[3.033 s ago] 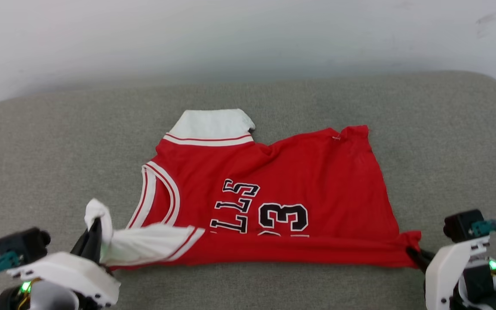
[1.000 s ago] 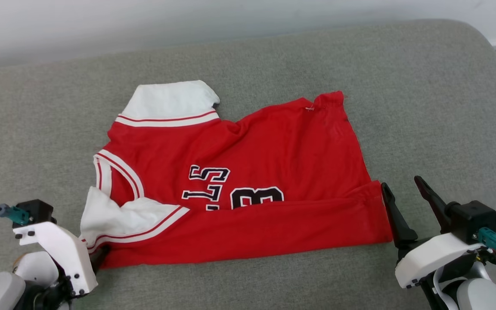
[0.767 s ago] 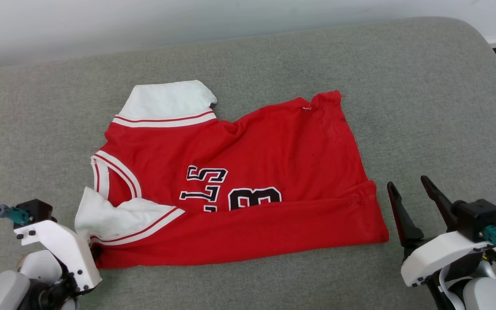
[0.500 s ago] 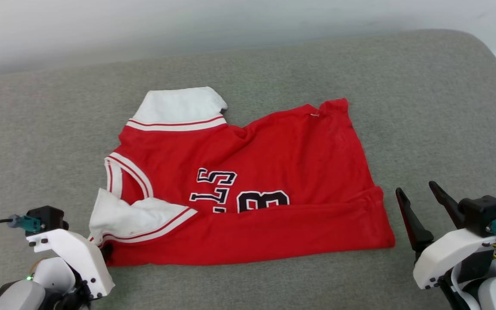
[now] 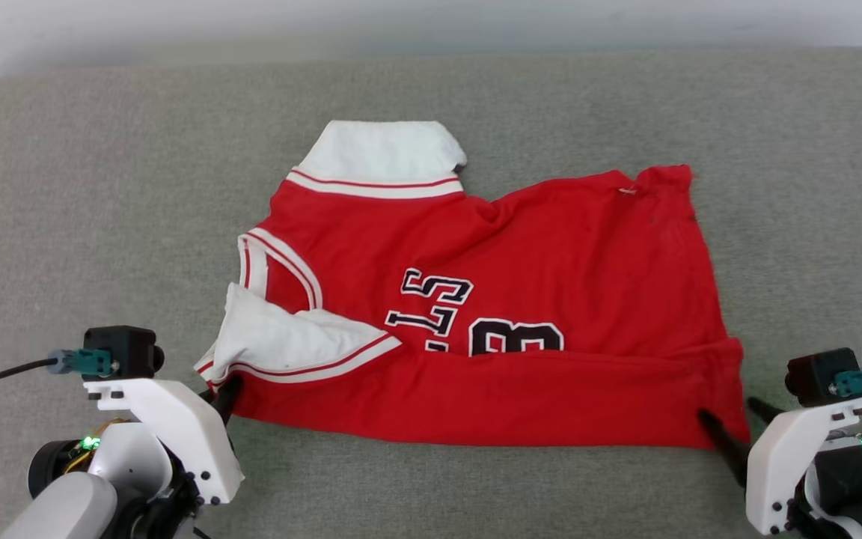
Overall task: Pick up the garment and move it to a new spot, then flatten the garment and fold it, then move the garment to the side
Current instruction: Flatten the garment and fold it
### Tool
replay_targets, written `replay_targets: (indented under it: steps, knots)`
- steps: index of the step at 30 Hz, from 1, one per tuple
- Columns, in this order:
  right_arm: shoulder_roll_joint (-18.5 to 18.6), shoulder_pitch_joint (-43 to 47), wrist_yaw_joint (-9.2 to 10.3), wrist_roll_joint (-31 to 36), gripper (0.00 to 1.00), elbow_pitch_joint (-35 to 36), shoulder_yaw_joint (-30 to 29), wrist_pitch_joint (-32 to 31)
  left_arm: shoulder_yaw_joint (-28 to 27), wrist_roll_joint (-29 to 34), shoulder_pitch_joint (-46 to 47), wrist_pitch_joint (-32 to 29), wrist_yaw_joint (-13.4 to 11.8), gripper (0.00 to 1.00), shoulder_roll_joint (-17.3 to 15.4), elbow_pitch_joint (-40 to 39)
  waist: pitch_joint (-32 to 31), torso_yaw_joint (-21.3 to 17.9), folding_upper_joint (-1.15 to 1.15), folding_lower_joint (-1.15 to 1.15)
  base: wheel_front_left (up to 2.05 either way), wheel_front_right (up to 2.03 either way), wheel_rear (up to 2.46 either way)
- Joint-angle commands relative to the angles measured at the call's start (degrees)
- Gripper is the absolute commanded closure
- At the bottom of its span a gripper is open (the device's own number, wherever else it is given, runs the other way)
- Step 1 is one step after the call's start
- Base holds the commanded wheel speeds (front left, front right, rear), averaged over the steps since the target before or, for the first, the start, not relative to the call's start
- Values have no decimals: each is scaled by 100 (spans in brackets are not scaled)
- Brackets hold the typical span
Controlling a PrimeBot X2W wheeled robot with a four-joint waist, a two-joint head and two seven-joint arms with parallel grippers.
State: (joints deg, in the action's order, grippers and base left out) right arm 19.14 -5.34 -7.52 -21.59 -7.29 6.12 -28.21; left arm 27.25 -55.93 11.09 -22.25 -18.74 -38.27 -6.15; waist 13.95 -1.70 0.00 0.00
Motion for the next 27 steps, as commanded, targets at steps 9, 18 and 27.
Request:
replay_targets:
  steps: [9, 18, 27]
  knots:
    - [-152, 15, -4, -488, 100, -588, 472, -884, 76, 69, 34, 34, -64, 100, 60, -109, 201, 156, 0, 0, 0, 0, 0]
    - [74, -237, -2, -575, 100, -339, 406, -829, 70, 15, -227, 137, -93, 100, 88, -37, -254, 104, 0, 0, 0, 0, 0]
    - [136, -76, 6, -668, 100, -41, 376, -1020, -12, -112, -871, 289, -278, 100, 14, -194, -936, 23, 0, 0, 0, 0, 0]
